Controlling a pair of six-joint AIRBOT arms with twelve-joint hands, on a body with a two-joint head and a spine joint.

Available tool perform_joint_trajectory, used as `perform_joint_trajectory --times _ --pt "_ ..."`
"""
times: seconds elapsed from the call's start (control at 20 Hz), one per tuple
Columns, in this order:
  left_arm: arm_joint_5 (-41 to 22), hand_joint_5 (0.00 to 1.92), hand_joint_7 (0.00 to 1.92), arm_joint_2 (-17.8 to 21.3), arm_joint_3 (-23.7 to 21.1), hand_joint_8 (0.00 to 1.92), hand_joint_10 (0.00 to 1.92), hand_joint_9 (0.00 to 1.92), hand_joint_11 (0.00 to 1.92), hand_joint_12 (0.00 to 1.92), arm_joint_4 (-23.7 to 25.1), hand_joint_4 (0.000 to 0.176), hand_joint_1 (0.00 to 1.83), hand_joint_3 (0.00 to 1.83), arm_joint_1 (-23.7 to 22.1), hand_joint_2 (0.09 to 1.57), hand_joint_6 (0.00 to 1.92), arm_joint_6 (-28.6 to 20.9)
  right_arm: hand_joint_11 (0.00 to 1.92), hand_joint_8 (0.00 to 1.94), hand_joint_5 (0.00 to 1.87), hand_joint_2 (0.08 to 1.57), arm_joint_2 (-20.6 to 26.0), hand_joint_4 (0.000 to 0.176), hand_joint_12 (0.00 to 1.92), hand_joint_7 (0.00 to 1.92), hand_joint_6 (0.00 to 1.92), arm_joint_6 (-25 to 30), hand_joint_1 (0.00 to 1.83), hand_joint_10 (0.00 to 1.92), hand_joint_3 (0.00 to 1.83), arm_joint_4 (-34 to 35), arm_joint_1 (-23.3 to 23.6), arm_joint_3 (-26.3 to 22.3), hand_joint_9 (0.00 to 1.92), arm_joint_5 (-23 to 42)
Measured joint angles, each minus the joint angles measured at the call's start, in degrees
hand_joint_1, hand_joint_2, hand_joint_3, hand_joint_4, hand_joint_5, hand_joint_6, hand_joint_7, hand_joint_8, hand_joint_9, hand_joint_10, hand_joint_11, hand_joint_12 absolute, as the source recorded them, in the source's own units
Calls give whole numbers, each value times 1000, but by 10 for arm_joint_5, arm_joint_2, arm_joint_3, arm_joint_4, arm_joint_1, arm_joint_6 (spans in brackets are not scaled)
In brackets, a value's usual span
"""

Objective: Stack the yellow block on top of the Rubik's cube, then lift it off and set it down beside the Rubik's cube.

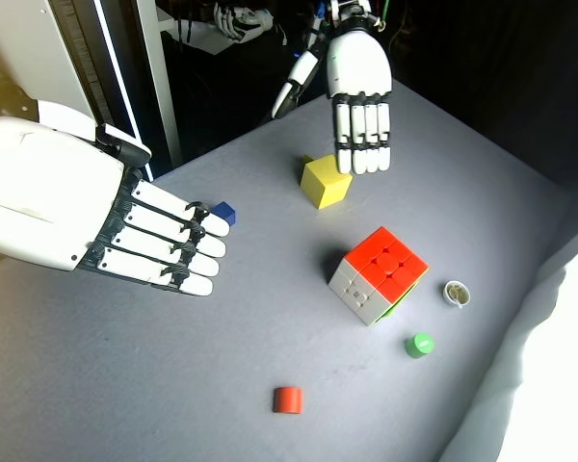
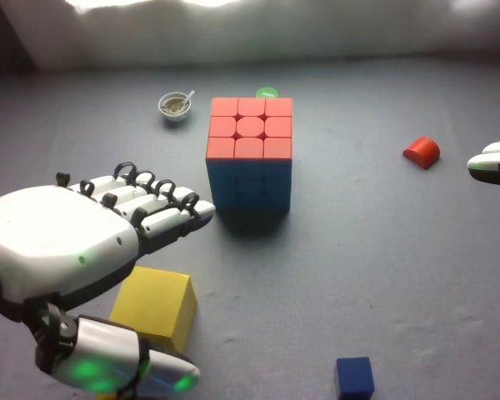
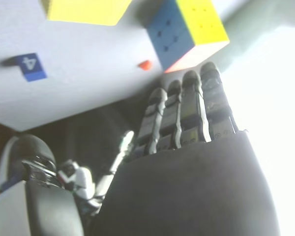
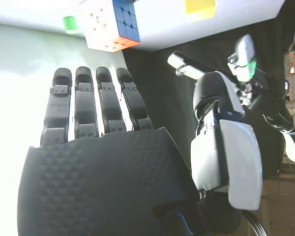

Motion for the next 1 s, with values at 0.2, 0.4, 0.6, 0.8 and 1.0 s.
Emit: perform_joint_trajectory --times 0.2,0.4,0.6,0.8,1.0 --pt "-44 0 0 -20 -3 0 0 0 53 27 -31 0 514 0 35 894 0 12 0 0 0 1234 1 0 0 0 0 0 0 0 35 0 0 0 0 0" --pt "-67 0 0 -54 -16 0 0 0 60 40 -98 0 761 0 46 927 0 77 0 2 8 1238 1 0 0 5 3 0 0 0 30 0 0 0 0 1" --pt "-75 0 0 -85 -6 0 0 0 3 428 -108 0 1010 0 46 888 0 84 0 4 21 1250 1 0 0 12 7 0 0 0 29 -1 0 0 0 1" --pt "-86 0 0 -105 3 0 0 0 0 469 -125 0 998 3 46 895 0 104 0 6 31 1247 1 0 0 20 10 0 0 0 23 -2 0 0 0 1" --pt "-117 0 0 -133 9 0 0 0 0 296 -140 0 1003 17 74 939 0 111 0 9 41 1250 1 0 0 31 12 -1 0 0 22 -2 0 0 0 1"
